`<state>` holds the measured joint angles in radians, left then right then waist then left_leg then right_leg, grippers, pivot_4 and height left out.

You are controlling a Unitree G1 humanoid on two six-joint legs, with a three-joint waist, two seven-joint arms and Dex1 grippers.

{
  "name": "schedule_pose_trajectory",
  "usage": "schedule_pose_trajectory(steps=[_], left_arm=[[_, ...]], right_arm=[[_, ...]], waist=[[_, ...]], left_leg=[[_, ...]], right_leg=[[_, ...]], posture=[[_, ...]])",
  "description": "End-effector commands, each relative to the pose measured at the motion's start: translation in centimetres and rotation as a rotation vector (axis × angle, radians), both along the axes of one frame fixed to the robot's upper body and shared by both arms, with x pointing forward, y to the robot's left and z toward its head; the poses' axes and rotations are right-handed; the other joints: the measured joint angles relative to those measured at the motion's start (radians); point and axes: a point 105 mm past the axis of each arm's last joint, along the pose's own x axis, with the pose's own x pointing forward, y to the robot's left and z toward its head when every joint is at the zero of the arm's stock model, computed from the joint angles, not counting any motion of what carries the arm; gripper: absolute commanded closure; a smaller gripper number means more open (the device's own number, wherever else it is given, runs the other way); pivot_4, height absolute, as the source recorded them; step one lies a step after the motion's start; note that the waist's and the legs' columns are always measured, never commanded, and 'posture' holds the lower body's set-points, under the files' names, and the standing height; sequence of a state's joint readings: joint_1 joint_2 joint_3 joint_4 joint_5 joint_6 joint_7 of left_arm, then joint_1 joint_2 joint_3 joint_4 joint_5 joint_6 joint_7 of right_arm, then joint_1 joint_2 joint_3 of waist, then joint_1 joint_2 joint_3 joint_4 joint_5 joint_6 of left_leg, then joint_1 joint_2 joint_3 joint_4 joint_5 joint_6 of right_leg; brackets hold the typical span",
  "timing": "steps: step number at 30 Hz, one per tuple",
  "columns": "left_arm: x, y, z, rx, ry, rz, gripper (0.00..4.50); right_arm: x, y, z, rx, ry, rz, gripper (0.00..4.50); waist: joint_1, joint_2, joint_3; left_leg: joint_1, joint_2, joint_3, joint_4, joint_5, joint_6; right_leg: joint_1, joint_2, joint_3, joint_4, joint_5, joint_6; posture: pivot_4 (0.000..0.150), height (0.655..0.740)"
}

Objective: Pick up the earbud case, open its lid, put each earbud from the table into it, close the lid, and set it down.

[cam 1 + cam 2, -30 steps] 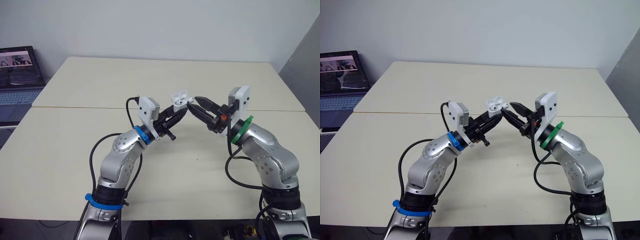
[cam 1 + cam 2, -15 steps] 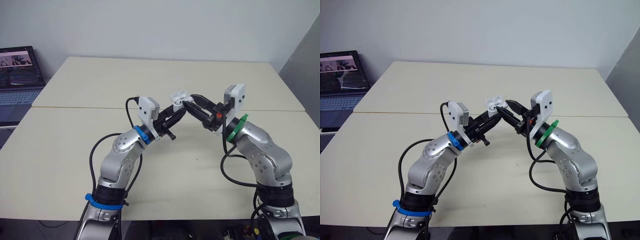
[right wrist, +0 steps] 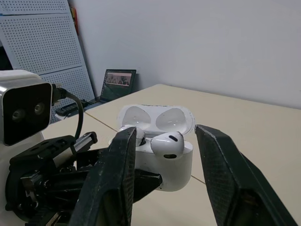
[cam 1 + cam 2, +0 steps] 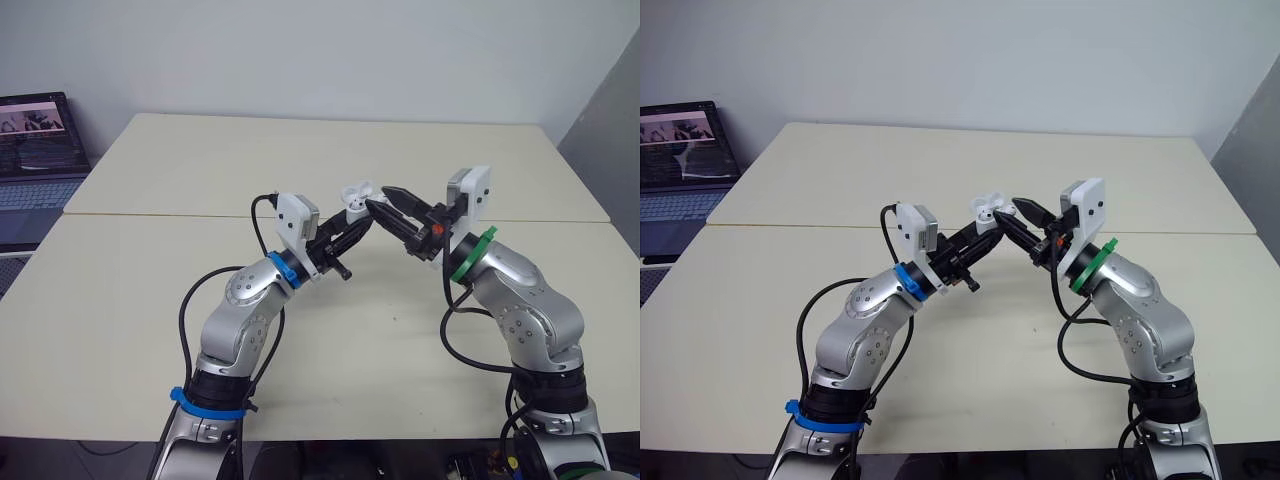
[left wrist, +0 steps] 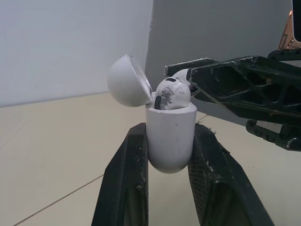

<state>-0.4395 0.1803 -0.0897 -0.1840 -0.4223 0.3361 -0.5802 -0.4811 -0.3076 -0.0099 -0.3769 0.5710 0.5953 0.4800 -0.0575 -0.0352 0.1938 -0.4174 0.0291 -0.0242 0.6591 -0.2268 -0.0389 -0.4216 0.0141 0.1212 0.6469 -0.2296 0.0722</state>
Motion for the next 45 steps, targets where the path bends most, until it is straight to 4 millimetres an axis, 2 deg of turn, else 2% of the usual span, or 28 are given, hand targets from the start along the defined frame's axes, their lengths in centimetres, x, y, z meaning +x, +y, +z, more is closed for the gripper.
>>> schedule_pose_trajectory(steps=[1, 12, 15, 18, 19, 31, 45], left_arm=[[-0.70, -0.29, 1.94, -0.024, -0.081, -0.018, 3.75], [-0.71, -0.27, 1.88, -0.024, -0.078, -0.017, 3.75], [-0.74, -0.29, 1.89, -0.024, -0.078, -0.018, 3.75], [-0.76, -0.32, 1.88, -0.024, -0.078, -0.020, 3.75], [-0.77, -0.33, 1.88, -0.024, -0.078, -0.020, 3.75], [-1.12, -0.72, 1.59, 0.043, -0.133, -0.028, 3.75], [-1.32, -0.97, 1.60, 0.065, -0.172, -0.034, 3.75]], right_arm=[[-0.29, -0.05, 0.68, 0.001, -0.038, 0.002, 2.47], [-0.04, -0.24, 0.82, 0.010, -0.039, -0.010, 2.47], [0.00, -0.33, 0.77, 0.009, -0.039, -0.015, 3.05], [-0.01, -0.33, 0.80, 0.010, -0.041, -0.015, 4.01], [-0.02, -0.32, 0.81, 0.010, -0.042, -0.015, 4.09], [0.20, -0.28, 1.17, -0.070, -0.070, -0.007, 4.09], [-0.04, -0.25, 0.43, -0.163, -0.046, 0.021, 4.09]], waist=[[0.000, 0.000, 0.000], [0.000, 0.000, 0.000], [0.000, 0.000, 0.000], [0.000, 0.000, 0.000], [0.000, 0.000, 0.000], [0.000, 0.000, 0.000], [0.000, 0.000, 0.000]], left_leg=[[0.000, 0.000, 0.000, 0.000, 0.000, 0.000], [0.000, 0.000, 0.000, 0.000, 0.000, 0.000], [0.000, 0.000, 0.000, 0.000, 0.000, 0.000], [0.000, 0.000, 0.000, 0.000, 0.000, 0.000], [0.000, 0.000, 0.000, 0.000, 0.000, 0.000], [0.000, 0.000, 0.000, 0.000, 0.000, 0.000], [0.000, 0.000, 0.000, 0.000, 0.000, 0.000]], right_leg=[[0.000, 0.000, 0.000, 0.000, 0.000, 0.000], [0.000, 0.000, 0.000, 0.000, 0.000, 0.000], [0.000, 0.000, 0.000, 0.000, 0.000, 0.000], [0.000, 0.000, 0.000, 0.000, 0.000, 0.000], [0.000, 0.000, 0.000, 0.000, 0.000, 0.000], [0.000, 0.000, 0.000, 0.000, 0.000, 0.000], [0.000, 0.000, 0.000, 0.000, 0.000, 0.000]], posture=[[0.150, 0.7400], [0.150, 0.7400], [0.150, 0.7400], [0.150, 0.7400], [0.150, 0.7400], [0.150, 0.7400], [0.150, 0.7400]])
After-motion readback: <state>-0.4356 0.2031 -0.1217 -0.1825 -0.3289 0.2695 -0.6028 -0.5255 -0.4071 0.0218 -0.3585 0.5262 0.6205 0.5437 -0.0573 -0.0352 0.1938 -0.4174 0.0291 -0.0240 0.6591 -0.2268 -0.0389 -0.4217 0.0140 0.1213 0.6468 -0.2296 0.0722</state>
